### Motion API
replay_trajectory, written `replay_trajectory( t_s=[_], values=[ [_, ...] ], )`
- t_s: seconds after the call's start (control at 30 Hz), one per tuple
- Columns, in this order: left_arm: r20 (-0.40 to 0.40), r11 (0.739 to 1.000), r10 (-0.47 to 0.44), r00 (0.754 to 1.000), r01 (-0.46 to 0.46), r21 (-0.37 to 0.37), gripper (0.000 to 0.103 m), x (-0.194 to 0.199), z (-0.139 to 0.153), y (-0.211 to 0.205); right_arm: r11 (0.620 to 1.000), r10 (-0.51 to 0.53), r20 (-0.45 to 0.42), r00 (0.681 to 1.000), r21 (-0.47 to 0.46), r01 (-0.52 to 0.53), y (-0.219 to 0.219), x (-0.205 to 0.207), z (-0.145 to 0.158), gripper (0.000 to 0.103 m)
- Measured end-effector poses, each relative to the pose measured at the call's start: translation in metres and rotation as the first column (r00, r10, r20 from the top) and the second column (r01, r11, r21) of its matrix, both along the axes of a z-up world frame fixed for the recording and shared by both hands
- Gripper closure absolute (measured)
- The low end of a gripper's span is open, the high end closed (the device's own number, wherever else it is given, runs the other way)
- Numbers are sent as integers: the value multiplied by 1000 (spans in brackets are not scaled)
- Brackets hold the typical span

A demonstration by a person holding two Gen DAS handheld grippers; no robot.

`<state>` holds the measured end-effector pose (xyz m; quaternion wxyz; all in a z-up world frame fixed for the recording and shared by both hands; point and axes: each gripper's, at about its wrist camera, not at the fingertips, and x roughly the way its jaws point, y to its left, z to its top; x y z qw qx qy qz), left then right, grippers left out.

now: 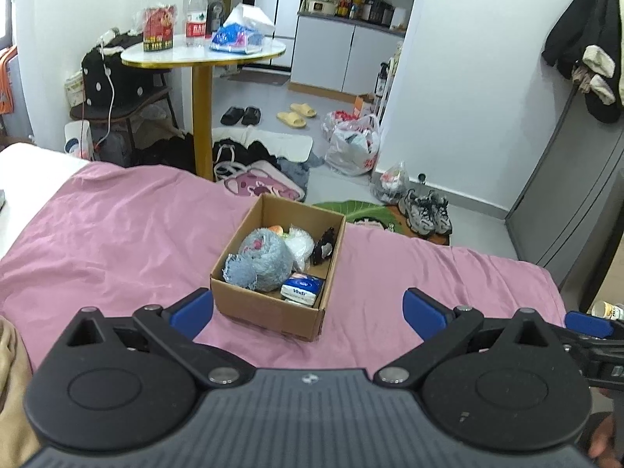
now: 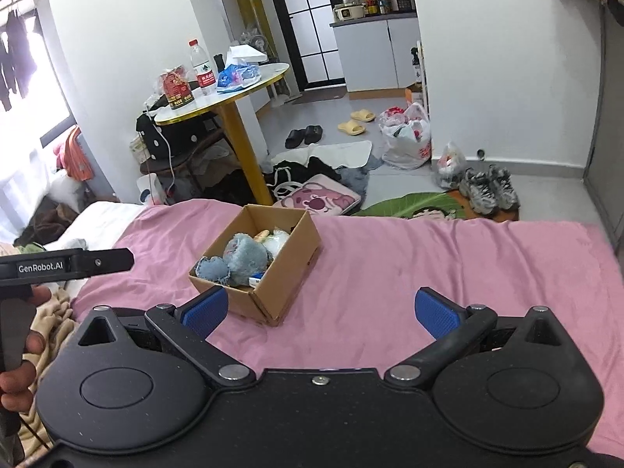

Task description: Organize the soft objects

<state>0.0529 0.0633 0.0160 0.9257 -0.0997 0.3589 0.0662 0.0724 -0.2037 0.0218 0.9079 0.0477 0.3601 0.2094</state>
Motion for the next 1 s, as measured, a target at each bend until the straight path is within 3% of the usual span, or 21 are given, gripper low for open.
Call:
replay_trajectory(
  t_s=[0.77, 1.0],
  values=[
    [90, 998, -57, 994, 53, 42, 1, -64, 34, -13, 999, -44, 65, 997, -3, 45, -31, -60, 27, 0],
    [87, 995, -90, 992, 86, 51, 1, -77, 32, -21, 997, -62, 20, 998, 46, 61, -37, -64, 22, 0]
  ],
)
